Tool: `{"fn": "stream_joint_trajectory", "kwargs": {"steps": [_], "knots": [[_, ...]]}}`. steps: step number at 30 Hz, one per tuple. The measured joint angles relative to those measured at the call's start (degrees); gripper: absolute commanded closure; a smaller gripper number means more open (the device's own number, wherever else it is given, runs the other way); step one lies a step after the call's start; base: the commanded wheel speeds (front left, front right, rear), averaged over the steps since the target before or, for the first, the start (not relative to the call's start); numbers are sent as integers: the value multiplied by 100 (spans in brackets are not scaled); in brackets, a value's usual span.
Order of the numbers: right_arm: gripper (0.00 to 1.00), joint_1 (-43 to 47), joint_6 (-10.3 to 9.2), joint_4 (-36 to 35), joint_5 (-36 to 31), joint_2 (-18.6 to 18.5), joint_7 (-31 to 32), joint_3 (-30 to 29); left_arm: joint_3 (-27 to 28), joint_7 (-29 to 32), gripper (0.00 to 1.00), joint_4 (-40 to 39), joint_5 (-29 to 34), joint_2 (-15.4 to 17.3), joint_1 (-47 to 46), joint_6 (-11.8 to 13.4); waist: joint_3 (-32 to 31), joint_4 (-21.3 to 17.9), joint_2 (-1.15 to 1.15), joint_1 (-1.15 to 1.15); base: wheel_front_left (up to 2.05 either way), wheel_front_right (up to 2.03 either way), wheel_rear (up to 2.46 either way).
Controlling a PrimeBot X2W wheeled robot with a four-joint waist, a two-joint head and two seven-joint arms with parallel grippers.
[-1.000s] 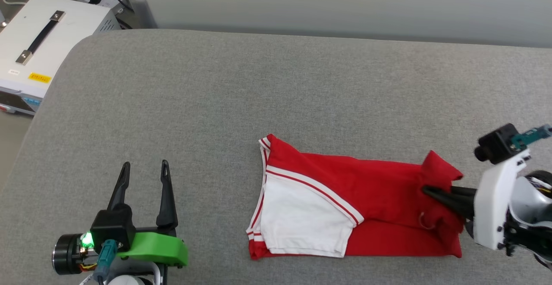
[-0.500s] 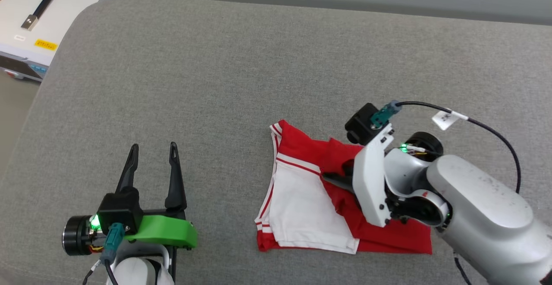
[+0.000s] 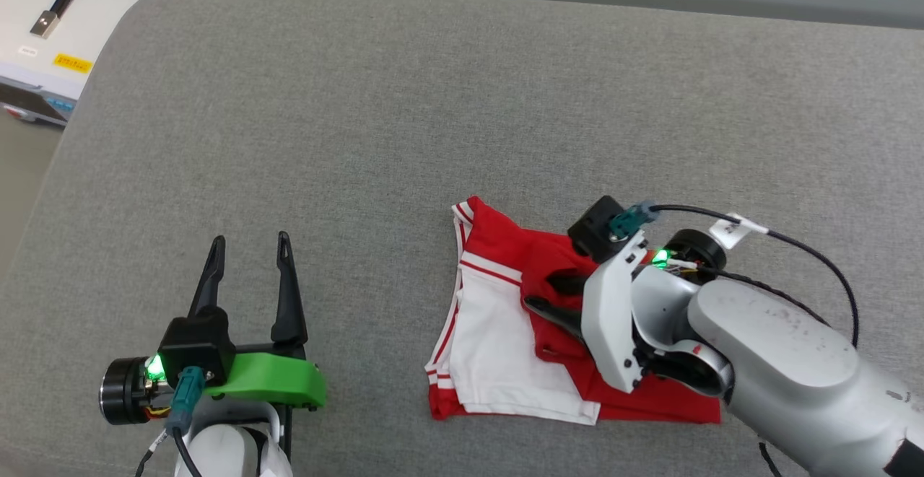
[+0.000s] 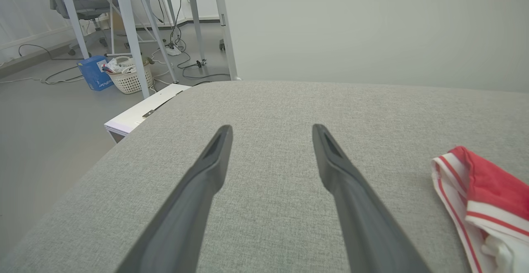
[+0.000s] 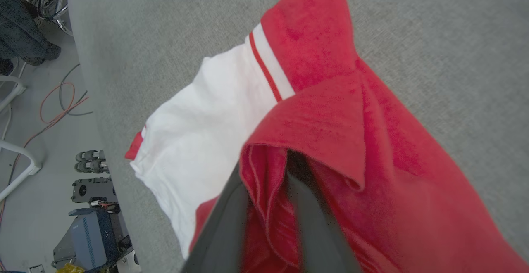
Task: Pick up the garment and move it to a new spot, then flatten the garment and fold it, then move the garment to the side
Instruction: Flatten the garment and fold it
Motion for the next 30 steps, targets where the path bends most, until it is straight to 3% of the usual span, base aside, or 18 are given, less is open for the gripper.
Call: {"fn": "stream_joint_trajectory", "kwargs": {"steps": [6, 10, 13, 19, 26, 30], "knots": [[0, 8, -4, -711, 34, -687, -622, -248, 132, 0, 0, -18, 59, -11, 74, -54, -217, -182, 0, 0, 0, 0, 0], [0, 153, -3, -945, -304, -1069, -1383, -813, 167, 0, 0, -53, 94, -18, 166, -89, -377, -325, 0, 0, 0, 0, 0], [0, 437, -4, -870, -784, -1158, -2136, -1433, 203, 0, 0, -118, 130, -24, 231, -105, -488, -429, 0, 0, 0, 0, 0], [0, 1387, -4, -503, -1917, -760, -3357, -3063, 246, 0, 0, -245, 165, -27, 378, -115, -691, -610, 0, 0, 0, 0, 0], [0, 2564, -4, -809, -2931, 104, -3554, -4622, 243, 0, 0, -331, 225, -36, 545, -159, -891, -725, 0, 0, 0, 0, 0], [0, 3197, -4, -1116, -3264, 508, -3560, -5166, 240, 0, 0, -352, 233, -36, 651, -170, -998, -739, 0, 0, 0, 0, 0]]}}
